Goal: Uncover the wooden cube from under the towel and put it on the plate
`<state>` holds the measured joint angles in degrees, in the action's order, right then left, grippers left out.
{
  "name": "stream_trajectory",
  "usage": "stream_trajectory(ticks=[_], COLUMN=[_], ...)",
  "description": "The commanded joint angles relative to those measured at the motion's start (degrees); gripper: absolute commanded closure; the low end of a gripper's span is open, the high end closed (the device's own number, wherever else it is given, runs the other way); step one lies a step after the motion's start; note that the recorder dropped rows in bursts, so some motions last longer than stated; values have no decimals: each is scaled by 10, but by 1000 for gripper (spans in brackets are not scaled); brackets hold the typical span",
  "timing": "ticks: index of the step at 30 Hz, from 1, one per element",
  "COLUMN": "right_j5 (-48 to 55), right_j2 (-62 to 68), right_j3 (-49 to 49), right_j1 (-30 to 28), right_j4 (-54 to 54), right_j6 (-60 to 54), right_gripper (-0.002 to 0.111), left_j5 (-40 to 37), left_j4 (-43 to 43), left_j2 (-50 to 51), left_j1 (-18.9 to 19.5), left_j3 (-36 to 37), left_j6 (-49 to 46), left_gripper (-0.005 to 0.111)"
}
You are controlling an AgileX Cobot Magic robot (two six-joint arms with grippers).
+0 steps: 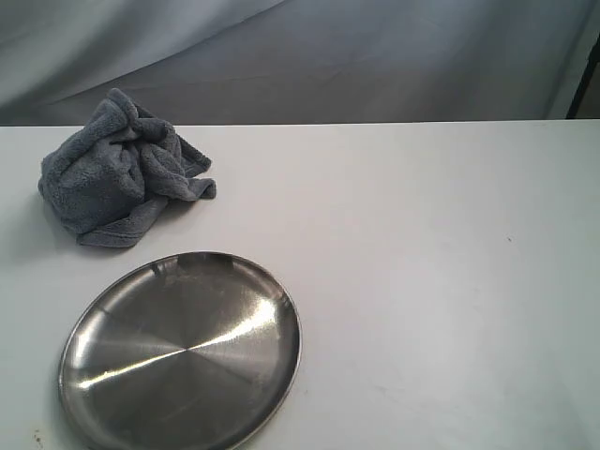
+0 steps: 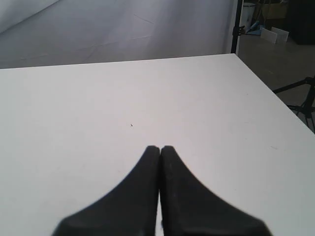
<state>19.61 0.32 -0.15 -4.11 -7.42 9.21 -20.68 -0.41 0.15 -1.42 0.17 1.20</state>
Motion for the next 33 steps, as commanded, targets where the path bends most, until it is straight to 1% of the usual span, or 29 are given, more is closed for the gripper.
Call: stream_trajectory(ticks=[1,23,25,28,30,33], right_j5=[-1,-1,-1,-1,-1,-1], right_j2=[-3,-3,-3,-3,-3,-3], right_j3=[2,2,2,2,2,2], right_j1=[-5,-5,-5,-5,-5,-5], right_j4=[1,1,1,1,1,1], right_j6=[3,3,3,3,3,3], right_gripper=[108,108,108,108,108,108], left_j5=[9,9,9,13,13,13], left_j4=[-4,-1,34,117,145,149], left_j2=[-2,-2,-2,-2,-2,-2], left_j1=[0,0,0,0,0,0], left_j3=[-2,-2,-2,-2,-2,-2], left_j6=[2,0,-1,-1,-1,-1], left_gripper=[107,107,107,107,107,107])
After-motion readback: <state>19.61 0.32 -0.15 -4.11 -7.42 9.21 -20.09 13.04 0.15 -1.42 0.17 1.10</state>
